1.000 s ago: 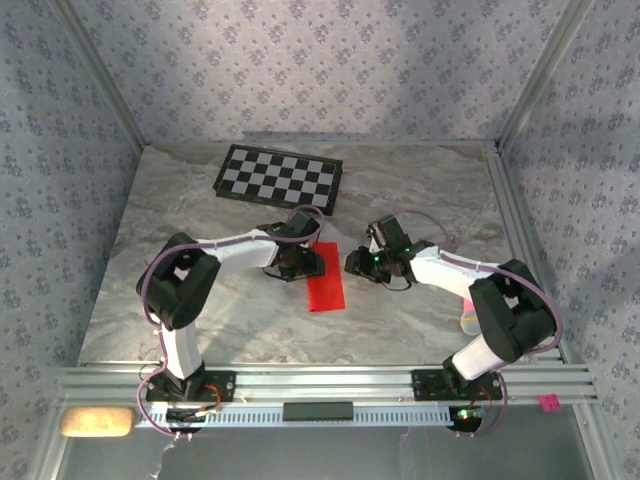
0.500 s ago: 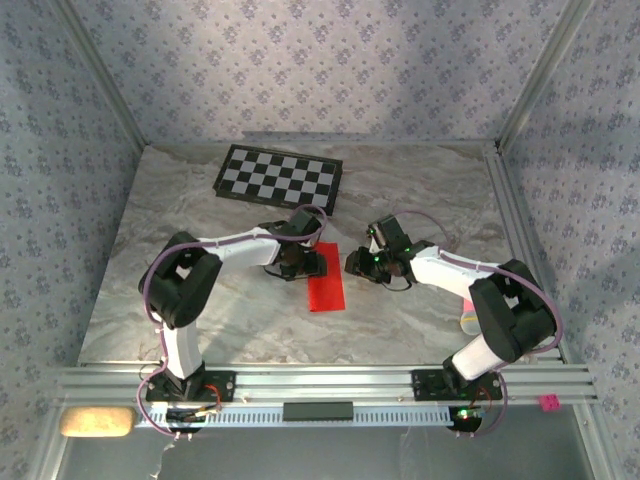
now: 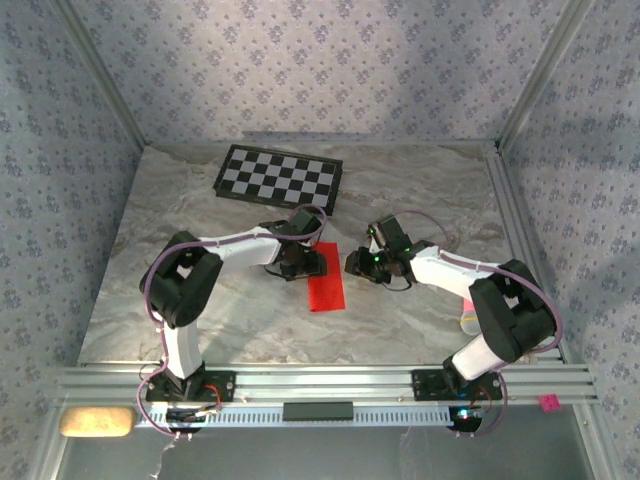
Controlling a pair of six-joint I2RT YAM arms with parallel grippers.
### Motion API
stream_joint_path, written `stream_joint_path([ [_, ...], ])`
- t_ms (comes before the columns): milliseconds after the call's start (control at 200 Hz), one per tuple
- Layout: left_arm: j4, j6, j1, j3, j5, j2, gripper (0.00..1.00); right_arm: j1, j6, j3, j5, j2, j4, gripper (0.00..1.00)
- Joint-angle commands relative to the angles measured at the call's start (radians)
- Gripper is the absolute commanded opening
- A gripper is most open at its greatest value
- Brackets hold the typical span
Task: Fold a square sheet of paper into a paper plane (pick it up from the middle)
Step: Hold the square sheet of paper at the center of the table.
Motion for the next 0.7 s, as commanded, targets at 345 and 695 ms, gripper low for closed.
stream_joint_path([
  [345, 0.119, 0.007, -0.009, -0.051, -0.015, 0.139, 0.57, 0.005, -0.019, 0.022, 0.002, 0.004, -0.021, 0.39],
  [695, 0.119, 0.006, -0.009, -0.051, -0.02, 0.137, 0.57, 0.025, -0.05, 0.046, -0.099, 0.068, 0.043, 0.09],
])
